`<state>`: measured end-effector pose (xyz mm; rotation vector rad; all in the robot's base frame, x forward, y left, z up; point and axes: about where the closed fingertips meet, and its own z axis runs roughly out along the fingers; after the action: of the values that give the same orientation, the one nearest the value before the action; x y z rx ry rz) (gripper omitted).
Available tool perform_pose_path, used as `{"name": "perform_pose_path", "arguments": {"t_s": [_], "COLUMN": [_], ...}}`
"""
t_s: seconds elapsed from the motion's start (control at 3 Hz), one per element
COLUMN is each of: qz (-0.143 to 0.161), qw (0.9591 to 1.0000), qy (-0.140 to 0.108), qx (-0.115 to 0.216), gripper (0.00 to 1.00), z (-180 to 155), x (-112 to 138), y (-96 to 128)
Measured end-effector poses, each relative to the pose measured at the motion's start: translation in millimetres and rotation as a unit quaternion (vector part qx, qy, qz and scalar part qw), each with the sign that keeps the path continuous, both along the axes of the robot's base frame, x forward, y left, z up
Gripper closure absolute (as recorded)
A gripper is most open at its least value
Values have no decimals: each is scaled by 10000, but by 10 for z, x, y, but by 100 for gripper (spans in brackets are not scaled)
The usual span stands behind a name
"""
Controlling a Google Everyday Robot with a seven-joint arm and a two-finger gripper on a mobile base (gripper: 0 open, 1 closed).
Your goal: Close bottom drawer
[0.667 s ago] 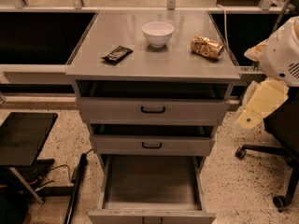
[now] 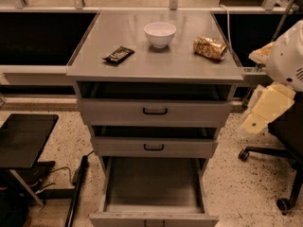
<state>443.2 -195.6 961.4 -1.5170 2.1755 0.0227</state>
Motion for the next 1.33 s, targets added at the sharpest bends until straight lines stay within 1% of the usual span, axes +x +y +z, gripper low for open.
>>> {"name": "perform_pose_path", "arguments": {"t_s": [0.33, 0.67, 1.0, 1.33], "qz": [127, 167, 426, 726], "qw": [9992, 9948, 9924, 9950], "qy": [-105, -338, -361, 5], "qx": [370, 946, 1100, 690], "gripper": [0, 0, 0, 0], "z": [-305, -811, -1625, -2697], "x": [-152, -407, -506, -603], "y": [-14, 65, 268, 381]}}
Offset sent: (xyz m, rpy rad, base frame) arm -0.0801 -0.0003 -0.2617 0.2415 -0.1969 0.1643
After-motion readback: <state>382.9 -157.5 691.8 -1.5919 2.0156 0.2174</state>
